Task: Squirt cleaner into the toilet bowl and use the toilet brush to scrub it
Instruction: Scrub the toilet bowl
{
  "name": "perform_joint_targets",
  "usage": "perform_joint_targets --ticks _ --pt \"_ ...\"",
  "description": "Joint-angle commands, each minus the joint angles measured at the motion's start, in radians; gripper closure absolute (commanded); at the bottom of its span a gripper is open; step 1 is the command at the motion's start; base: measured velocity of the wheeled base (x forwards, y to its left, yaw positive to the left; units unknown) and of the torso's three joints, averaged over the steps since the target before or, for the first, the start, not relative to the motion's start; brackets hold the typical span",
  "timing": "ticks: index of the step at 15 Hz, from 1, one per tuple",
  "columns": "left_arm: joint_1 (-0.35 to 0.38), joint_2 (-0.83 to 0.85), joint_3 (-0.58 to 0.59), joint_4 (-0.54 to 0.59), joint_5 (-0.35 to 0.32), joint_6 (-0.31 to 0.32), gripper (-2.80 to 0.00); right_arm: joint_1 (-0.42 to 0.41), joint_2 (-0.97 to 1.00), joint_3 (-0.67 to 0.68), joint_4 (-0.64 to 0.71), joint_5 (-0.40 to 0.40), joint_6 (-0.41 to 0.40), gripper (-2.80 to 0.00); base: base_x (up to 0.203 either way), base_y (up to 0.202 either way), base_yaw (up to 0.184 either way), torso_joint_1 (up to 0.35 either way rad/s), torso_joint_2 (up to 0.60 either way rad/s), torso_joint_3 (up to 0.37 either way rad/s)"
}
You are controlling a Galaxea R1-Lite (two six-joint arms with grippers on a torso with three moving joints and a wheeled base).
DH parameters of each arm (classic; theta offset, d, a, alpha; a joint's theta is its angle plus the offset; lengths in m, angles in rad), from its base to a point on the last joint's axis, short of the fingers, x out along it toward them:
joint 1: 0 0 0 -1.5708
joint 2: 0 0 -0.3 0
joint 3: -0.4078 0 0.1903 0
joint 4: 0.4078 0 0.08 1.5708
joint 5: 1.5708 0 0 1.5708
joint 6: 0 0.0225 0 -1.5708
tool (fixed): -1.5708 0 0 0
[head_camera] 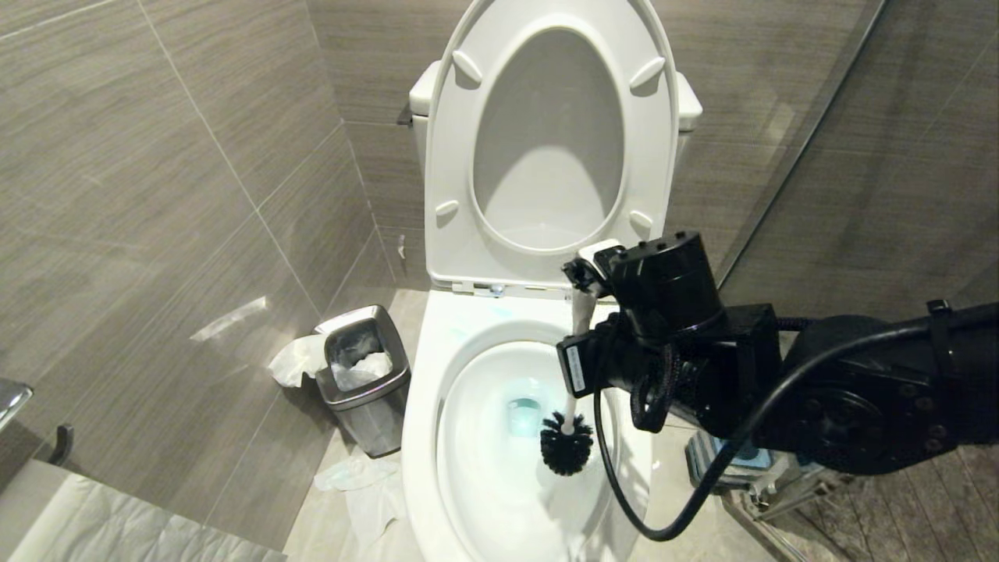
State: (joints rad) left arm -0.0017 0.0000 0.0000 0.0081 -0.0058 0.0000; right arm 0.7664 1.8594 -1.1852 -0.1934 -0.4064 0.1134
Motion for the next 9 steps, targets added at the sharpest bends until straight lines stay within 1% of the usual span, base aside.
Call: perform_joint_targets --ticks 1,3,6,9 --pt "0.0 0.0 0.002 0.0 0.001 0.0 0.0 -0.028 0.008 -0.018 -0.018 0.0 -0.001 0.0 0.0 0.0 0.0 0.0 0.0 0.0" --pt "0.0 0.0 0.002 0.0 0.0 0.0 0.0 -0.029 0.018 -0.061 -0.042 0.0 -0.007 0.0 0.0 0.0 0.0 0.0 0.0 0.0" --pt "0.0 0.0 0.002 0.0 0.0 0.0 0.0 -0.032 0.043 -0.173 -0.03 -0.002 -0.018 0.0 0.0 0.0 0.0 0.0 0.0 0.0" --pt "0.0 0.0 0.002 0.0 0.0 0.0 0.0 -0.039 0.072 -0.204 -0.008 0.001 -0.033 0.0 0.0 0.0 0.0 0.0 0.0 0.0"
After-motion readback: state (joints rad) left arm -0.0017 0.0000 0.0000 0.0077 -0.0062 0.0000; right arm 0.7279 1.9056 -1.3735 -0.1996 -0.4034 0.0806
